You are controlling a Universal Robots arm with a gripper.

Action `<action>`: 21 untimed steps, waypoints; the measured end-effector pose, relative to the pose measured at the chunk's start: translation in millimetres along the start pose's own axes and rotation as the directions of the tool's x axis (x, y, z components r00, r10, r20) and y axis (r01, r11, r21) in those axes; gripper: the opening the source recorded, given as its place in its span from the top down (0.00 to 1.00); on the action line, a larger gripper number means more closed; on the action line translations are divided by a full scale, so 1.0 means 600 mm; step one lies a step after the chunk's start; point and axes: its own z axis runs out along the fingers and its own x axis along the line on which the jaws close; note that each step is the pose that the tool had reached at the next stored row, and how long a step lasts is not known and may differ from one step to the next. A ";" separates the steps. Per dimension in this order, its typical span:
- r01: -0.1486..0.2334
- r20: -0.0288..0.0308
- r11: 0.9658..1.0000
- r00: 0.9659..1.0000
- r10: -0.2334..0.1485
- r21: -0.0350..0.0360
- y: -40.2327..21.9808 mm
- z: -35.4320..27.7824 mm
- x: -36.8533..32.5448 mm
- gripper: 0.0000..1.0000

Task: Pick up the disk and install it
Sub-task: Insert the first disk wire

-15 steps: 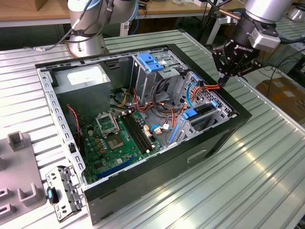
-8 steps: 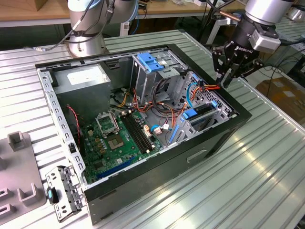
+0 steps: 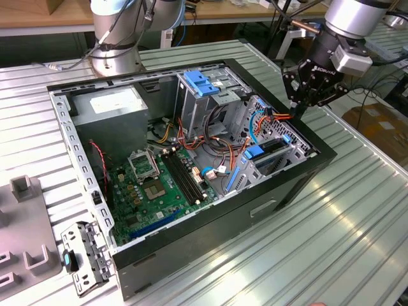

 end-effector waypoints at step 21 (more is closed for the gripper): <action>-0.090 0.002 0.996 0.996 0.090 -0.002 0.014 -0.008 -0.017 0.83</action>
